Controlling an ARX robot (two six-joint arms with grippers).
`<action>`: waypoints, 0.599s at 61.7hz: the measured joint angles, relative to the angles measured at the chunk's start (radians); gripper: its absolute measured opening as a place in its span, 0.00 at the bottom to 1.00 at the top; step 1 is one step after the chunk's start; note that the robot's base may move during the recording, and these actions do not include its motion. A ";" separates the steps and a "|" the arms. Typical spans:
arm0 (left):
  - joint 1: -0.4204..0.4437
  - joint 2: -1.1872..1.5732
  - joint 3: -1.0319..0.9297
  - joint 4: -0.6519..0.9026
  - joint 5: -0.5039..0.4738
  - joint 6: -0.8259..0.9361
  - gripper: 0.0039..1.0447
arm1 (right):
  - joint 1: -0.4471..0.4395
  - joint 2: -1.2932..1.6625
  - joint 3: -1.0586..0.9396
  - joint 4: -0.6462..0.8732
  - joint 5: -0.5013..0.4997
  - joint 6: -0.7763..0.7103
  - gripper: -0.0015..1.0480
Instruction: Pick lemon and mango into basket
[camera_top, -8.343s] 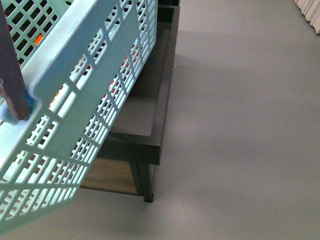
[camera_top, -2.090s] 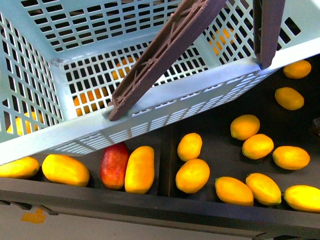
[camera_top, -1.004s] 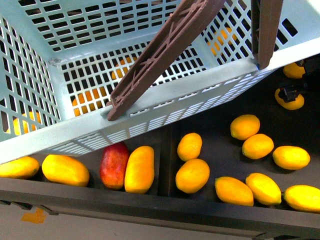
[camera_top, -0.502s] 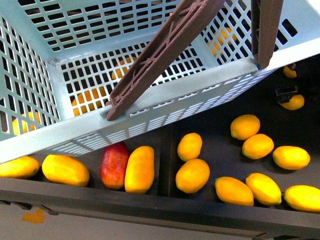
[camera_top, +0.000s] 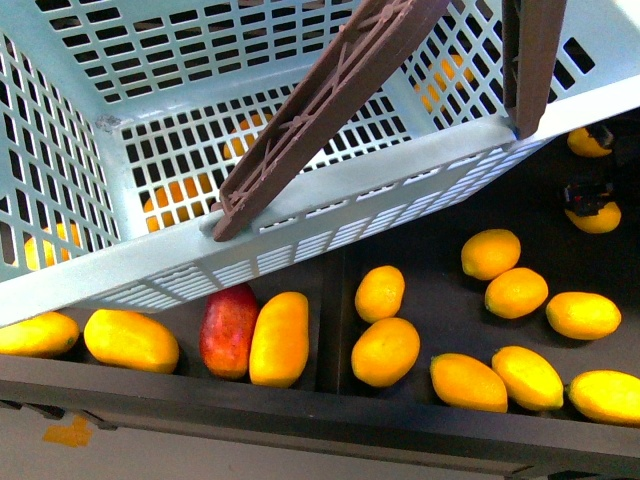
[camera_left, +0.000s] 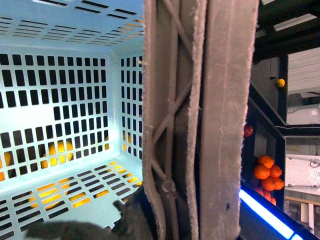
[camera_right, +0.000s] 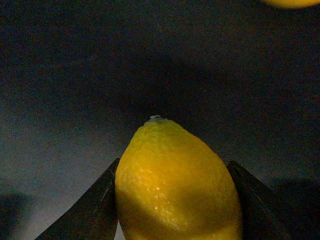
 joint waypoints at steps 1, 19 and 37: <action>0.000 0.000 0.000 0.000 0.000 0.000 0.15 | -0.003 -0.040 -0.045 0.030 -0.009 0.007 0.51; 0.000 0.000 0.000 0.000 0.003 0.000 0.15 | -0.011 -0.579 -0.544 0.256 -0.135 0.122 0.51; 0.000 0.000 0.000 0.000 0.000 0.000 0.15 | 0.054 -1.053 -0.841 0.302 -0.079 0.282 0.51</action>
